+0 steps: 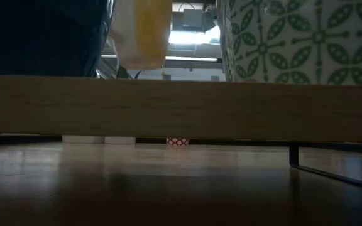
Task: Place coffee mugs
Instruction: Put the yellow mug on the shelf
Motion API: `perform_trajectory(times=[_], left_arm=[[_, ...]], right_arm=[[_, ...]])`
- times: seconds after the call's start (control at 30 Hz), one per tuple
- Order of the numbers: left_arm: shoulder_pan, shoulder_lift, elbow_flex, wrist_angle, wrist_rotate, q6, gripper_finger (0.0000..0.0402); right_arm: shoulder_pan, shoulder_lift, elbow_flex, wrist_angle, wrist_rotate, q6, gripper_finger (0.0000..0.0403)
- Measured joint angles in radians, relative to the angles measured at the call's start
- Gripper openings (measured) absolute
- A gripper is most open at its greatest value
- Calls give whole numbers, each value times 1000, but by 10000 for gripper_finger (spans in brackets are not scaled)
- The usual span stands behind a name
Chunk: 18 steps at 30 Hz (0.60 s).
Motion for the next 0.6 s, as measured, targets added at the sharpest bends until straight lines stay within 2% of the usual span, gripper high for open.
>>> perform_trajectory(times=[0.17,0.37,0.6], left_arm=[[-25,-5,-66,65,-63,-76,6],[-69,-3,-168,196,-6,-197,5],[-123,-3,-216,192,28,-254,5]], right_arm=[[0,0,0,0,0,15,0],[0,0,0,-1,-27,17,0],[0,0,0,-1,-27,14,0]])
